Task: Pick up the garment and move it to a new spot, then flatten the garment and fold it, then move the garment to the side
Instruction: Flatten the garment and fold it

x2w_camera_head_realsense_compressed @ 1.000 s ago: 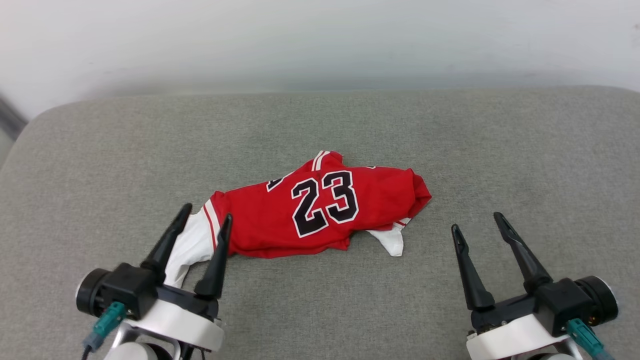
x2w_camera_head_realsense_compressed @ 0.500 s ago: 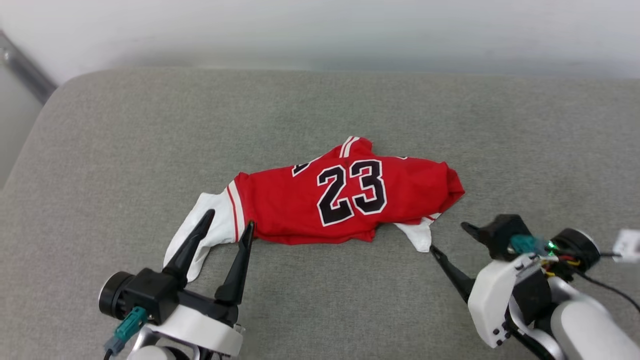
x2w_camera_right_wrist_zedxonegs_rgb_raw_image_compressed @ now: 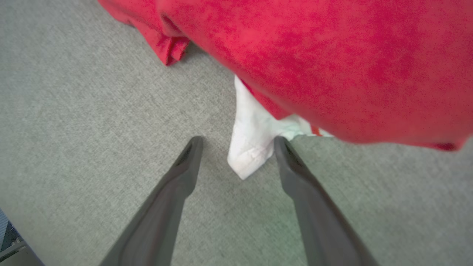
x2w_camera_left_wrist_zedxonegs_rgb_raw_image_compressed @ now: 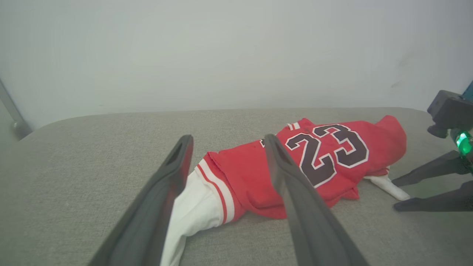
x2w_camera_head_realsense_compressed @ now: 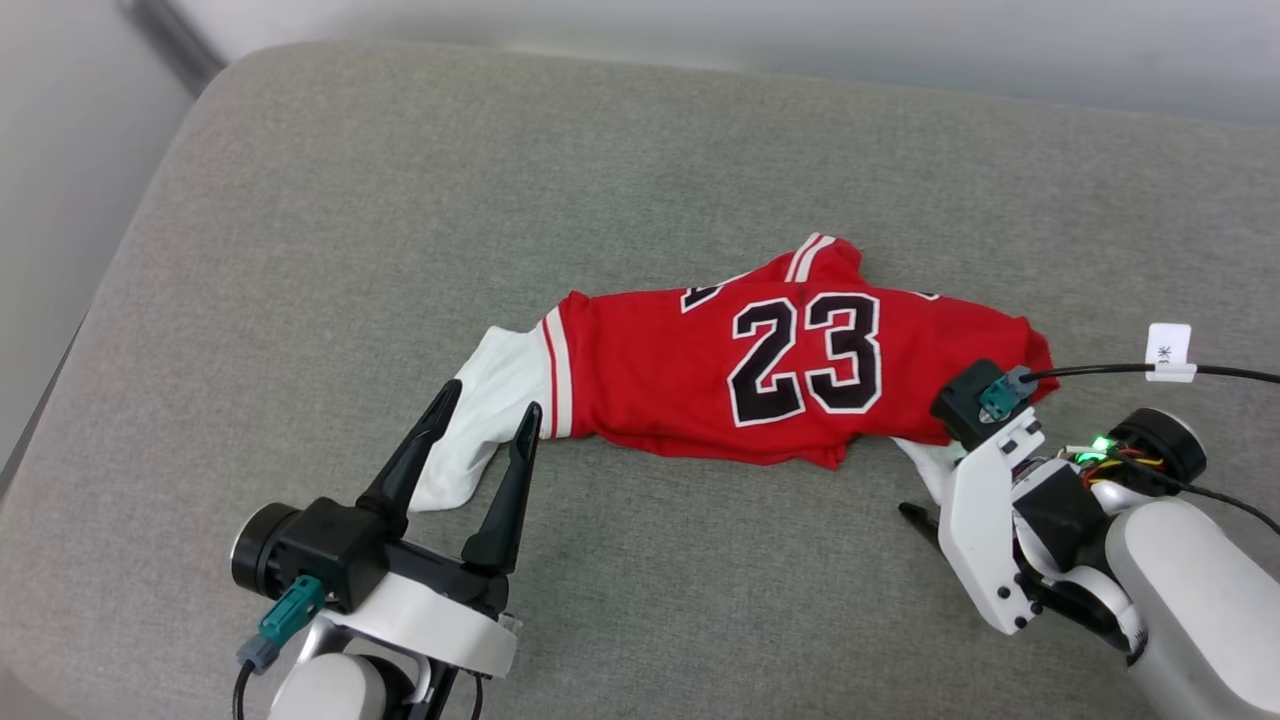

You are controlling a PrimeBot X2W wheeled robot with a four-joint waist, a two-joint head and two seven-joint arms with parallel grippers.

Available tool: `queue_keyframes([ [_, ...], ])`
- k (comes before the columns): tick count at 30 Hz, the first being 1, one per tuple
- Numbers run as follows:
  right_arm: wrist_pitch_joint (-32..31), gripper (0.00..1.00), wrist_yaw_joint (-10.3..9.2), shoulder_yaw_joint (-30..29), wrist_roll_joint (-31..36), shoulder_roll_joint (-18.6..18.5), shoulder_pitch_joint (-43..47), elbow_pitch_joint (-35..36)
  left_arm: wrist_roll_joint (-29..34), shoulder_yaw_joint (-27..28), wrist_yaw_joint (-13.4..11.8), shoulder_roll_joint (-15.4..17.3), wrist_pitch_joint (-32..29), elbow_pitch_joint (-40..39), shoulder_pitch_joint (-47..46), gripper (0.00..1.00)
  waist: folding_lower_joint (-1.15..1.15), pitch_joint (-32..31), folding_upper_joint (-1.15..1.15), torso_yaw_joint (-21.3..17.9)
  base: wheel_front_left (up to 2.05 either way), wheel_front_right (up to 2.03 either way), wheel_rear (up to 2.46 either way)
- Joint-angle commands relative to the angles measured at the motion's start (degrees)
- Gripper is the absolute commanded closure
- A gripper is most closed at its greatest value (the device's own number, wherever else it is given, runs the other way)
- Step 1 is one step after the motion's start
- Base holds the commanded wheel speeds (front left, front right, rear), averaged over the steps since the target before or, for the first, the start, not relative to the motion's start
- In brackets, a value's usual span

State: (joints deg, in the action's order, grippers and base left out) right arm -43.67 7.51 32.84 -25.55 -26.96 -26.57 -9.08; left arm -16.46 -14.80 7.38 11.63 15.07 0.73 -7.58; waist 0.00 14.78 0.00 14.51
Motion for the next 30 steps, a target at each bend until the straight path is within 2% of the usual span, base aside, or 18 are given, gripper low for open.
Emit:
queue_keyframes([
  [1, 0.3, 0.0, -0.04, 0.0, 0.3, -0.1, -0.8, -0.4, -0.2, -0.1, 0.1, -0.3, 0.1, 0.0, -0.7, 0.0, 0.0, 0.8, 0.0, 0.9, 0.0, 0.0, 0.0],
  [5, 1.3, 0.0, -0.06, 1.4, 0.6, 0.0, -0.5, -5.2, -0.3, -0.6, 0.1, -0.3, 0.1, 0.2, -1.0, 0.0, 0.0, 1.5, 0.0, 1.7, 0.0, 0.0, 0.0],
  [6, 1.3, 0.09, -0.06, 1.9, 0.6, -0.1, -0.3, -6.4, -0.3, -0.7, 0.1, -0.3, 0.1, 0.3, -1.0, 0.0, 0.0, 1.5, 0.0, 1.8, 0.0, 0.0, 0.0],
  [7, 1.2, 0.62, -0.07, 2.6, 0.7, -0.3, -0.1, -7.4, -0.3, -0.8, 0.1, -0.3, 0.1, 0.3, -1.0, 0.0, 0.0, 1.6, 0.0, 1.9, 0.0, 0.0, 0.0],
  [8, 1.5, 1.0, -0.07, 3.5, 0.6, -0.7, 0.1, -7.9, -0.3, -0.9, 0.1, -0.3, 0.1, 0.4, -1.0, 0.0, 0.0, 1.6, 0.0, 1.9, 0.0, 0.0, 0.0],
  [14, 4.4, 1.0, -0.07, 4.6, -1.2, -4.5, 2.4, -7.8, -0.4, -0.1, 0.1, 0.1, 0.1, 1.3, -0.2, 0.0, 0.0, -0.2, 0.0, 0.2, 0.0, 0.0, 0.0],
  [16, 5.7, 1.0, -0.07, 4.1, -1.0, -6.8, 3.2, -6.3, -0.5, 0.3, 0.1, 0.4, 0.1, 1.5, 0.2, 0.0, 0.0, -1.3, 0.0, -0.9, 0.0, 0.0, 0.0],
  [25, 10.5, 1.0, -0.05, -0.5, 0.8, -17.4, 10.6, 4.0, -0.4, 2.2, 0.1, 0.7, 0.1, 1.2, 2.6, 0.0, 0.0, -5.6, 0.0, -6.5, 0.0, 0.0, 0.0],
  [30, 13.8, 1.0, -0.05, -4.4, 3.0, -19.9, 16.8, 5.0, -0.3, 2.7, 0.1, 0.8, 0.1, 1.0, 3.1, 0.0, 0.0, -6.0, 0.0, -8.2, 0.0, 0.0, 0.0],
])
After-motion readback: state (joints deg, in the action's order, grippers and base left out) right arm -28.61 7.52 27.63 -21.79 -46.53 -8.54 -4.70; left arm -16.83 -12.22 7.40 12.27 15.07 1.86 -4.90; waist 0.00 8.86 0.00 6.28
